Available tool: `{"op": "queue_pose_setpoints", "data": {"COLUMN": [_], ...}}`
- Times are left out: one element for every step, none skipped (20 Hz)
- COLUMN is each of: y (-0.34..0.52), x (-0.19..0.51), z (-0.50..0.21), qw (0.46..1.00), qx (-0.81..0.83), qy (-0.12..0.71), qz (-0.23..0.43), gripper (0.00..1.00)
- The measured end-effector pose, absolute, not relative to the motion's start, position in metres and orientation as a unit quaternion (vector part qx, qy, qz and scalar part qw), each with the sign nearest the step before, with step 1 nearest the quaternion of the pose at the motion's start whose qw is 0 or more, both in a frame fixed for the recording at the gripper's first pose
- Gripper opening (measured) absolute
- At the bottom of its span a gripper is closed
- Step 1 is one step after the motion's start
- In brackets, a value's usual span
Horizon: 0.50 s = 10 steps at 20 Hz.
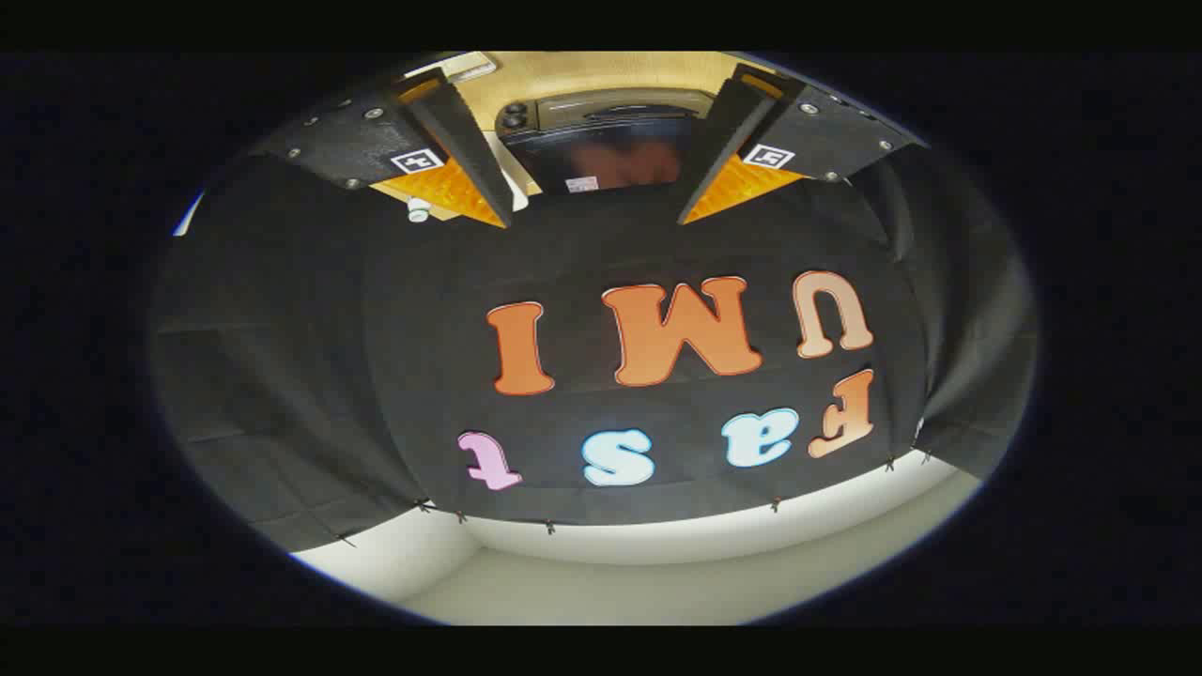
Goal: Open the toaster oven, put the food inside, and close the toaster oven door.
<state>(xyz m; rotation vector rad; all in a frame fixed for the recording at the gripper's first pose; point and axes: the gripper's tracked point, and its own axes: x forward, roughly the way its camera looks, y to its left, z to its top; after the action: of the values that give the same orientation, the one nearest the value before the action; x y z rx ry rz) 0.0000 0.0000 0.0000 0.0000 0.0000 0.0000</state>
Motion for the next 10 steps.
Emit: {"op": "queue_pose_setpoints", "data": {"y": [0.004,0.010,0.014,0.017,0.020,0.021,0.025,0.028,0.032,0.035], "x": [-0.001,-0.001,-0.003,-0.004,-0.004,-0.005,-0.005,-0.005,-0.006,-0.005], "z": [-0.001,-0.003,-0.005,-0.007,-0.008,-0.010,-0.011,-0.013,-0.014,-0.018], "qw": [1.000,1.000,1.000,1.000,1.000,1.000,0.999,0.999,0.999,0.999], "qx": [-0.006,-0.010,-0.013,-0.017,-0.022,-0.027,-0.031,-0.033,-0.035,-0.036], "qy": [0.001,0.002,0.005,0.007,0.007,0.008,0.009,0.009,0.010,0.014], "qz": [0.002,0.007,0.011,0.012,0.013,0.013,0.014,0.017,0.019,0.021], "gripper": [1.00,1.00,1.00,1.00,1.00,1.00,1.00,1.00,1.00,1.00]}}
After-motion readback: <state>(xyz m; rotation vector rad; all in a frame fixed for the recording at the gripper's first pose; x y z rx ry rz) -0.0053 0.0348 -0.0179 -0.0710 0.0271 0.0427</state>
